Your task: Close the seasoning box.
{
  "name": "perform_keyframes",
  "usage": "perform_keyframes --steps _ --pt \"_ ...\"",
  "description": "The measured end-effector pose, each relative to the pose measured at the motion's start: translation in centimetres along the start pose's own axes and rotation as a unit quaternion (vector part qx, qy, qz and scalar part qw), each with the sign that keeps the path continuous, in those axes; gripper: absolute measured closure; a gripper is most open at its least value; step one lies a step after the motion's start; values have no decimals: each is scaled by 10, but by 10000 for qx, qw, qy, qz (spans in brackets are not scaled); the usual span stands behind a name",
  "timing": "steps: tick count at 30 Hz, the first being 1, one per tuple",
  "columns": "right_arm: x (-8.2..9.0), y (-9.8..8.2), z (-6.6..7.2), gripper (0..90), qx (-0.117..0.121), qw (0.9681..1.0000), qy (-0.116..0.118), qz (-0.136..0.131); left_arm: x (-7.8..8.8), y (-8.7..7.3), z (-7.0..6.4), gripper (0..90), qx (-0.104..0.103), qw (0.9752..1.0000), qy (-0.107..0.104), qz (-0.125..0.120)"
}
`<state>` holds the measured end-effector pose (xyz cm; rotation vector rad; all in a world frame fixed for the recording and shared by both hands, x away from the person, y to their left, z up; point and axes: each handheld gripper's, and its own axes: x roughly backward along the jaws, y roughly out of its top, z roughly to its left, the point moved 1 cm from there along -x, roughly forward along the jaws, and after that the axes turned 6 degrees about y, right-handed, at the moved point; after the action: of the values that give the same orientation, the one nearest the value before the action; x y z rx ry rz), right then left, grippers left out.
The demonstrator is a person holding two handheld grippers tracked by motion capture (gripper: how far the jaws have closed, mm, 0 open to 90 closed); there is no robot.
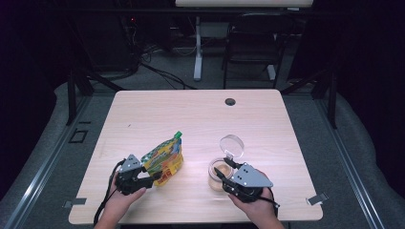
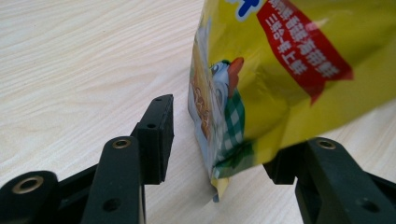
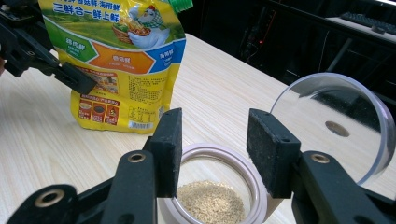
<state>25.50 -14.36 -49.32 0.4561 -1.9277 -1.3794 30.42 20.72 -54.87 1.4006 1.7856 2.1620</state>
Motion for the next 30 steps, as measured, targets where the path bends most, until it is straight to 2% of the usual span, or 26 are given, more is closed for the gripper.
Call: perform_keyframes --steps 8,12,16,21,28,30 --pt "12 7 -12 545 -126 9998 -93 -131 8 -3 -2 495 35 10000 -2 -16" --pt "19 8 -24 509 -326 9992 -185 -105 9 -5 -3 493 79 10000 -6 -43" --pt "26 4 -37 497 -626 9977 -258 -41 11 -6 -5 491 51 10000 0 -20" --pt "30 2 -47 486 -851 9960 -263 3 13 -7 -4 490 56 10000 17 -7" --pt "28 -4 -54 469 -1040 9942 -263 66 15 -8 -5 490 51 9999 94 -24" --pt "27 -6 -57 467 -1098 9935 -272 100 16 -8 -5 490 33 10000 47 -4"
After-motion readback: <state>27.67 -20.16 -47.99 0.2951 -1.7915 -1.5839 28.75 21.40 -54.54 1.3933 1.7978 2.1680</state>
